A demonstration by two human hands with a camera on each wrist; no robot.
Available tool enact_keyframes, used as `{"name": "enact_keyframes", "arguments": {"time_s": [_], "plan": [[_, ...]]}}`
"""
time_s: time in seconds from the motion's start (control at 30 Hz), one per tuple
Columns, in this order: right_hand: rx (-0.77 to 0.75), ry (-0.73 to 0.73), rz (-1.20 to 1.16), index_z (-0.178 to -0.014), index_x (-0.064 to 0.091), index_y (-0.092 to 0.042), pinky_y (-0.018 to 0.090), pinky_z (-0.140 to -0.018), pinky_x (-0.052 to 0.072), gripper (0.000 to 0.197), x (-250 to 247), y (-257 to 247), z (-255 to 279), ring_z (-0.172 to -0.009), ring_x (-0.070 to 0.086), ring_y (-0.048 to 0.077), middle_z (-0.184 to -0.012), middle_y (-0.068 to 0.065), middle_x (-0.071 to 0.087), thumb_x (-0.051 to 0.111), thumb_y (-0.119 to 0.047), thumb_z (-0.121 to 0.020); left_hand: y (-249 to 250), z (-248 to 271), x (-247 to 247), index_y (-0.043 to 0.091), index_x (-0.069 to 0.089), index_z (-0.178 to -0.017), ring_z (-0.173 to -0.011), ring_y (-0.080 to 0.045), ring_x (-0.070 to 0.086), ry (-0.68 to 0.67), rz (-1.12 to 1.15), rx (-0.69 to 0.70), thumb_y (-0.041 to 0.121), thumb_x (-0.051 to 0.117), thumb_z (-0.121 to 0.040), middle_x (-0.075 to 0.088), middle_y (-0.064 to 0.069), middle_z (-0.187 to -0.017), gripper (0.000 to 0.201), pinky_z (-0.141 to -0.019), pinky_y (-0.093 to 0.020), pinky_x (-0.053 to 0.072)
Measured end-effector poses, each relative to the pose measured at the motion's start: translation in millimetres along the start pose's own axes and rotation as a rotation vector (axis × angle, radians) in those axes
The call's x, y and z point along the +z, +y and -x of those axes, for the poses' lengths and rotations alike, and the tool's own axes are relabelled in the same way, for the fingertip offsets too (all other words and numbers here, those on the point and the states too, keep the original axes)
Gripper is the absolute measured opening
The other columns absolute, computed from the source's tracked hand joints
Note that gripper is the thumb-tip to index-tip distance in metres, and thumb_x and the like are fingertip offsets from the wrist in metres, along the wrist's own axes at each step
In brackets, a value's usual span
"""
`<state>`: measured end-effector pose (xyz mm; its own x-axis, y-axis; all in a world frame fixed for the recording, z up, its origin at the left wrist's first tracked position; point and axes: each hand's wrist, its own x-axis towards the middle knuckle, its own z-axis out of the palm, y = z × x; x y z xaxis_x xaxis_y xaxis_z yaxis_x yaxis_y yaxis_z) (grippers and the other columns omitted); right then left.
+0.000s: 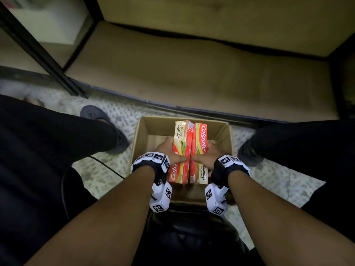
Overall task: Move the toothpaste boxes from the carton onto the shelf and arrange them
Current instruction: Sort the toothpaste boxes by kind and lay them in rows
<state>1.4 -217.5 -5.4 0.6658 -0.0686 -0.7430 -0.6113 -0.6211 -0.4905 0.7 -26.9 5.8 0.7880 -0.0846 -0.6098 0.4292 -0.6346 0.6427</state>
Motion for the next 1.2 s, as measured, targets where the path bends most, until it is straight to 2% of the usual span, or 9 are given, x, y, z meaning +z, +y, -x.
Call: {"name": "enact_keyframes", "arguments": {"time_s": [0.1,0.2,0.37,0.47,0.57,0.67,0.83,1.0,1.2], "plan": [[-0.066,0.037,-0.034,-0.084,0.059,-0.027,0.039,-0.076,0.060,0.026,-15.6,-30.5,52.4,-0.081,0.073,0.018,-0.087,-0.006,0.073,0.081,-0.032,-0.072,15.0,15.4,-11.1,0.027,0.044,-0.103,-0.080,-0.016,0.070,0.031,-0.012,0.028,0.043,0.083,-0.064,0.067,0.005,-0.096,0.057,-0.069,-0.041,0.061],[-0.153,0.043,-0.066,-0.074,0.053,-0.028,0.031,-0.069,0.057,0.024,-29.5,-43.0,81.7,-0.076,0.069,0.015,-0.077,-0.009,0.066,0.075,-0.024,-0.085,28.3,29.3,-25.4,0.028,0.044,-0.102,-0.078,-0.018,0.072,0.047,-0.004,0.049,0.044,0.083,-0.063,0.069,0.003,-0.099,0.057,-0.064,-0.041,0.062],[-0.243,0.086,-0.083,-0.079,0.060,-0.028,0.035,-0.077,0.061,0.015,-47.6,-58.2,113.9,-0.077,0.073,0.014,-0.088,-0.003,0.075,0.074,-0.027,-0.084,59.4,59.7,-51.7,0.026,0.048,-0.107,-0.079,-0.013,0.072,0.109,-0.036,0.140,0.043,0.082,-0.067,0.069,0.006,-0.099,0.056,-0.070,-0.037,0.062],[-0.305,0.140,-0.089,-0.079,0.060,-0.029,0.032,-0.067,0.061,0.013,-61.0,-70.2,140.7,-0.073,0.073,0.013,-0.083,-0.005,0.074,0.073,-0.028,-0.084,81.3,84.6,-66.9,0.026,0.047,-0.101,-0.075,-0.016,0.071,0.172,-0.027,0.200,0.040,0.083,-0.068,0.066,0.004,-0.094,0.050,-0.058,-0.037,0.061],[-0.344,0.170,-0.089,-0.089,0.060,-0.026,0.030,-0.058,0.058,0.015,-74.6,-84.3,162.0,-0.072,0.073,0.015,-0.085,-0.002,0.073,0.074,-0.027,-0.082,102.5,104.6,-86.3,0.026,0.047,-0.102,-0.078,-0.012,0.068,0.219,-0.093,0.266,0.042,0.082,-0.070,0.064,0.005,-0.095,0.050,-0.060,-0.032,0.059],[-0.429,0.226,-0.046,-0.095,0.061,-0.025,0.033,-0.073,0.059,0.021,-95.9,-100.8,191.0,-0.079,0.071,0.013,-0.092,-0.003,0.072,0.075,-0.033,-0.081,128.5,128.0,-109.8,0.025,0.047,-0.102,-0.080,-0.011,0.066,0.295,-0.134,0.337,0.044,0.080,-0.071,0.064,0.006,-0.094,0.049,-0.063,-0.031,0.057],[-0.523,0.327,-0.031,-0.110,0.060,-0.022,0.040,-0.078,0.060,0.038,-135.3,-132.0,239.8,-0.083,0.070,0.017,-0.098,-0.001,0.071,0.076,-0.037,-0.078,178.4,169.3,-147.7,0.023,0.048,-0.104,-0.083,-0.014,0.067,0.428,-0.167,0.439,0.046,0.081,-0.070,0.065,0.004,-0.097,0.053,-0.067,-0.033,0.058],[-0.649,0.454,0.001,-0.103,0.060,-0.021,0.046,-0.083,0.059,0.037,-179.4,-169.4,285.5,-0.088,0.071,0.025,-0.101,0.004,0.072,0.077,-0.040,-0.077,231.1,208.5,-189.3,0.019,0.049,-0.105,-0.084,-0.018,0.066,0.563,-0.255,0.539,0.047,0.080,-0.069,0.064,0.001,-0.097,0.055,-0.068,-0.034,0.058],[-0.774,0.586,0.078,-0.086,0.066,-0.020,0.038,-0.078,0.059,0.023,-234.3,-216.5,333.7,-0.082,0.070,0.022,-0.092,0.003,0.073,0.072,-0.042,-0.082,284.5,242.3,-237.6,0.019,0.051,-0.103,-0.079,-0.015,0.063,0.735,-0.314,0.634,0.047,0.078,-0.070,0.061,0.003,-0.090,0.051,-0.056,-0.025,0.046]]}}
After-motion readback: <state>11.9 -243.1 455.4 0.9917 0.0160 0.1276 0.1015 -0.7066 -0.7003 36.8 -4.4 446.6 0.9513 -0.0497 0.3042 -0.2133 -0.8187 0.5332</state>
